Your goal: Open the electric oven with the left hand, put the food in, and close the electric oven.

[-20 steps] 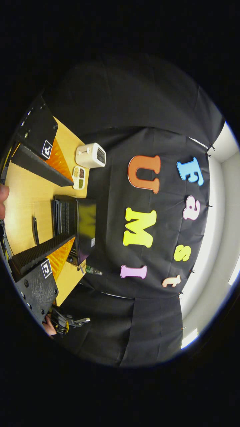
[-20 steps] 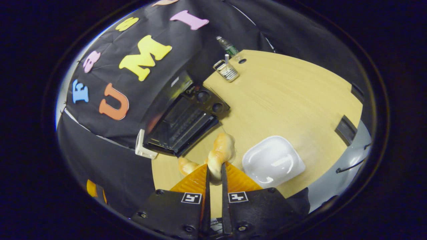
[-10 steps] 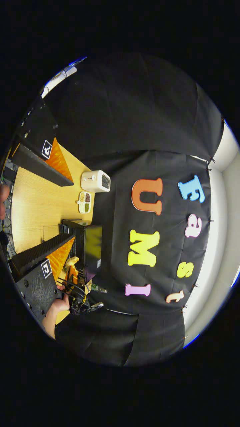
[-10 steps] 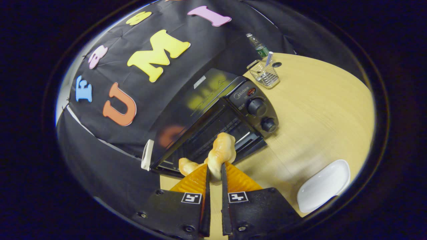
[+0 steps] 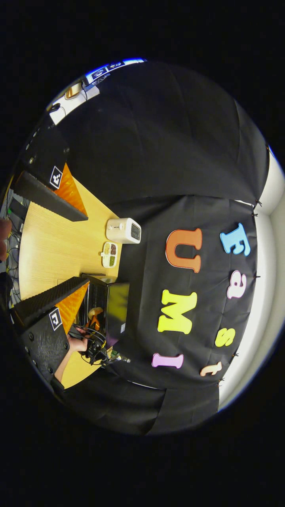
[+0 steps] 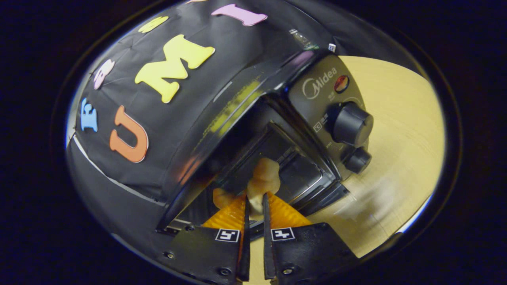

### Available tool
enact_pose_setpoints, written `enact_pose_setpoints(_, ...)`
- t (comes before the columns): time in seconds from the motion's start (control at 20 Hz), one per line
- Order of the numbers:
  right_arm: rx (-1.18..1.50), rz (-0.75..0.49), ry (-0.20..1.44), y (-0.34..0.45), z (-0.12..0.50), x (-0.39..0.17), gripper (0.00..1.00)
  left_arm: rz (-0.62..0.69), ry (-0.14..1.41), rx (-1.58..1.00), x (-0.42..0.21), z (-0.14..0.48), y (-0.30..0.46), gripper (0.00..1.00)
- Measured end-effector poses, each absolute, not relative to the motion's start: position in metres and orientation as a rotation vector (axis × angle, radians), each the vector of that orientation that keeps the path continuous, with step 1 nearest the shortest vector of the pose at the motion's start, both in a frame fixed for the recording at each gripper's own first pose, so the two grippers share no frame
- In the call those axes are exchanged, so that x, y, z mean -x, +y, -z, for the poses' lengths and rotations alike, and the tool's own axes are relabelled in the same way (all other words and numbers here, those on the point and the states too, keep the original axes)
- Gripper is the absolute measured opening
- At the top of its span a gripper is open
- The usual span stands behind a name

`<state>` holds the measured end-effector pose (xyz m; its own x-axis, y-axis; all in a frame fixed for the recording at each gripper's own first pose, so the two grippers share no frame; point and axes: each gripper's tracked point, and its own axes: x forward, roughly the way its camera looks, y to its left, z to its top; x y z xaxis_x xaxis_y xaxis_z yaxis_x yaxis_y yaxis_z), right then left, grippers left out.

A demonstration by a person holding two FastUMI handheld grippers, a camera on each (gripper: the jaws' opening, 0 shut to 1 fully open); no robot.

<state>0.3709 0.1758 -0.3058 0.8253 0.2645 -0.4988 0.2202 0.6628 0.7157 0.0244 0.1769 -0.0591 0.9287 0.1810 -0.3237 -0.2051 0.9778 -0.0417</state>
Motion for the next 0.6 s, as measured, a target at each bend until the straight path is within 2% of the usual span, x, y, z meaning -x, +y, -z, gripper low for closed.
enact_pose_setpoints(0.1,-0.889,-0.038,0.591,0.182,0.304,-0.372,0.16,-0.203,0.333,0.069,-0.025,0.060,0.176,0.93)
enact_pose_setpoints(0.15,-0.903,-0.038,0.580,0.184,0.304,-0.374,0.22,-0.205,0.336,0.069,-0.024,0.060,0.176,0.93)
enact_pose_setpoints(0.2,-0.918,-0.035,0.568,0.186,0.305,-0.376,0.19,-0.204,0.337,0.069,-0.024,0.061,0.174,0.93)
enact_pose_setpoints(0.3,-0.937,-0.029,0.551,0.189,0.304,-0.377,0.25,-0.194,0.341,0.068,-0.025,0.061,0.170,0.93)
enact_pose_setpoints(0.35,-0.942,-0.033,0.532,0.190,0.299,-0.374,0.31,-0.189,0.337,0.065,-0.024,0.059,0.168,0.93)
enact_pose_setpoints(0.4,-0.944,-0.043,0.515,0.191,0.294,-0.374,0.30,-0.184,0.332,0.060,-0.023,0.059,0.165,0.93)
enact_pose_setpoints(0.55,-0.923,-0.016,0.518,0.185,0.294,-0.363,0.76,-0.164,0.310,0.046,-0.021,0.053,0.158,0.93)
enact_pose_setpoints(0.6,-0.934,-0.016,0.519,0.185,0.290,-0.355,0.75,-0.157,0.304,0.044,-0.020,0.052,0.156,0.93)
